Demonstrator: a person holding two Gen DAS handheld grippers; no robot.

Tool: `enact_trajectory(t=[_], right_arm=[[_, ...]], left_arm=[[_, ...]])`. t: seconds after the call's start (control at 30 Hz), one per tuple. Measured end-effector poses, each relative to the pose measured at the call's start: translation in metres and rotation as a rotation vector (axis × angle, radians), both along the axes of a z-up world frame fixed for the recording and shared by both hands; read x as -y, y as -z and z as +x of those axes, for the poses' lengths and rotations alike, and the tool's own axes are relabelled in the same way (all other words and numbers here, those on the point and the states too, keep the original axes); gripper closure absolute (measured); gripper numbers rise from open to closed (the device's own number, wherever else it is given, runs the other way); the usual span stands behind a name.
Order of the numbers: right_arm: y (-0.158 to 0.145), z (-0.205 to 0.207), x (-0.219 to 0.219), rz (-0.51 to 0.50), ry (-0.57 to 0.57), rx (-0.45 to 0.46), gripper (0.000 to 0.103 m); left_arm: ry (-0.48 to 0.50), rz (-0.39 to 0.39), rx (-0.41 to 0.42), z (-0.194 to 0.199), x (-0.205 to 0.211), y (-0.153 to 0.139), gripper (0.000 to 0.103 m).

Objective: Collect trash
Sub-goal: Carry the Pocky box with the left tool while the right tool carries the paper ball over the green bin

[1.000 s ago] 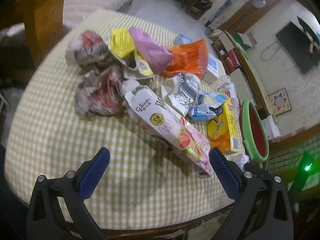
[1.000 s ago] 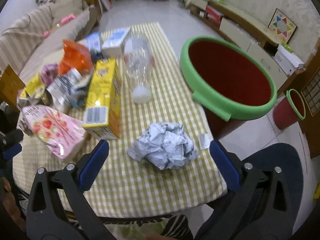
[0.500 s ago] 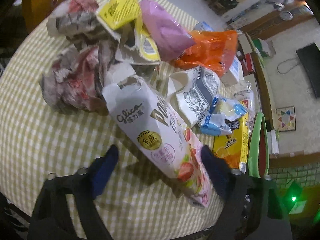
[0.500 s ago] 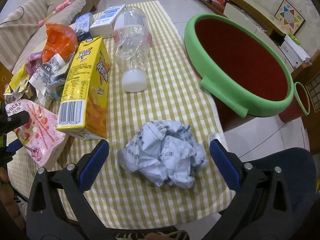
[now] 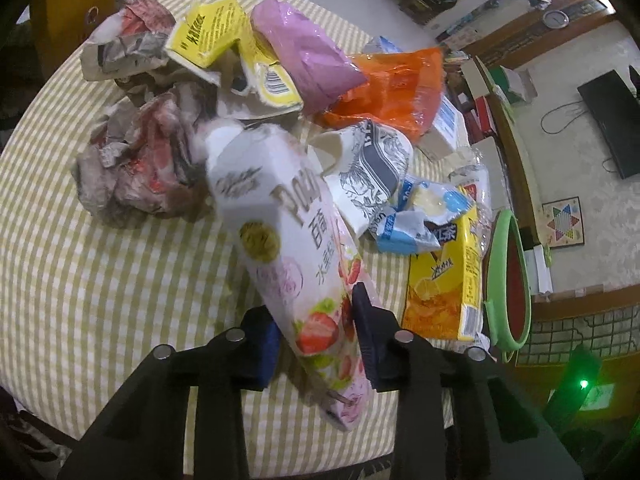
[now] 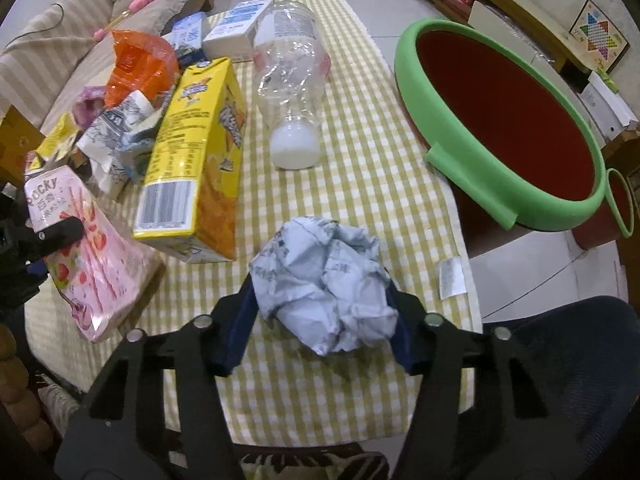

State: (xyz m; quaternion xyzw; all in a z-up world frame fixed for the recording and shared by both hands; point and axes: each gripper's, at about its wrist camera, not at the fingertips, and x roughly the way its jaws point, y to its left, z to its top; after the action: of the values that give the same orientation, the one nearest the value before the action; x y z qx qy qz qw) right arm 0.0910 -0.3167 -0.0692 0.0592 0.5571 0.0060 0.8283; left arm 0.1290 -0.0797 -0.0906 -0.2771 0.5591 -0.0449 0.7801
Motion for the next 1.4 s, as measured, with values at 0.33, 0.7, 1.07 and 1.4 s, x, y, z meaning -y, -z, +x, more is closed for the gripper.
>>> enact_trajectory(t=[0.33,0.7,1.07,1.4], right_arm=[[-0.03,-0.014,-0.013,0.042,-0.046,0.093,0.05],[-0.055,-0.027,-0.029,0.043,-0.121,0.2,0.05],[-0.067,-0.029,-0.026,0.079,-0.12,0.238,0.05],[-0.091,-0.013,-0.005,0.103,-0.064,0.29,0.05]], left_arm=[[0.023,0.046,0.018,-0.029,-0.025,-0.019,0.078],[0.085,0.138,0.14,-0.048,-0.039,-0.058,0.081],[0.175,0.25,0.264,-0.056,-0.025,-0.1,0.081],[0.237,0.255,0.33,-0.041,-0.003,-0.129,0.081]])
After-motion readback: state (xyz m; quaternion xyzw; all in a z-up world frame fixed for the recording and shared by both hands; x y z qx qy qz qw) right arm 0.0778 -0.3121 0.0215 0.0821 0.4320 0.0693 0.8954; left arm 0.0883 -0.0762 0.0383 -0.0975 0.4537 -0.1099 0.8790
